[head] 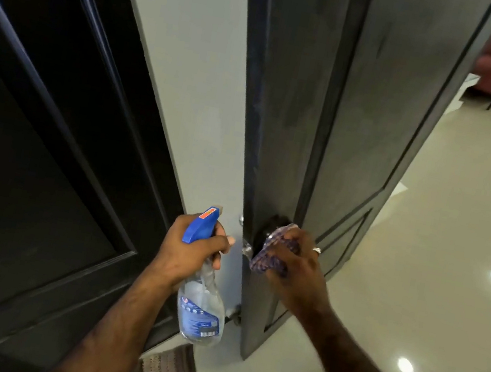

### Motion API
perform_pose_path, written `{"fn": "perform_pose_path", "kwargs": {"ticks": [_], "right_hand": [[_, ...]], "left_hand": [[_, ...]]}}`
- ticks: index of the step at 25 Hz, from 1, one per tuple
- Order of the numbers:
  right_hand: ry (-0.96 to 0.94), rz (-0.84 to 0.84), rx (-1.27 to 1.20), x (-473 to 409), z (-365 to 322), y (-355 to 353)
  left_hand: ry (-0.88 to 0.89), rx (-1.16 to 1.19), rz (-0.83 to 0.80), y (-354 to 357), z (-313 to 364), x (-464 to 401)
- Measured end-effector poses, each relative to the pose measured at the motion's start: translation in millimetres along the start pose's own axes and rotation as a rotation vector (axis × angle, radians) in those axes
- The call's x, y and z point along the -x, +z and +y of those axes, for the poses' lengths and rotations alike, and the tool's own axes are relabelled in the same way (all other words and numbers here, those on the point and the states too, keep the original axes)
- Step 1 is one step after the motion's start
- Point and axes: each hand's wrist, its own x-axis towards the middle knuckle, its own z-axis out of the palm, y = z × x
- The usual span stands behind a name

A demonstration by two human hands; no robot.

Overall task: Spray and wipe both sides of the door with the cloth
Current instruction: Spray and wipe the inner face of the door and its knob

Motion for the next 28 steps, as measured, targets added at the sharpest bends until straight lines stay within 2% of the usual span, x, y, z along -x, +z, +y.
{"fn": "perform_pose_path", "kwargs": {"ticks": [4, 8, 14, 19, 24, 28], "right_hand": [[0.144, 0.065, -0.071, 48, 12, -41], [0.296, 0.309, -0.204, 93, 21, -74], [0.667, 0.622, -0.582, 153, 49, -122], [0.824, 0.922, -0.611, 196, 77, -154], [0.925, 1.015, -0.64, 237, 109, -186], [0.93, 1.042, -0.659, 255, 118, -191]], "left_hand": [[0.005, -0.001, -0.174, 17, -9, -5], [0.016, 0.061, -0.341, 58, -3, -4], [0.081, 0.106, -0.555, 124, 16, 1], [0.105, 0.105, -0.623, 186, 35, -8], [0.151, 0.066, -0.676, 248, 53, -19], [0.163, 0.088, -0.765, 296, 66, -14]]}}
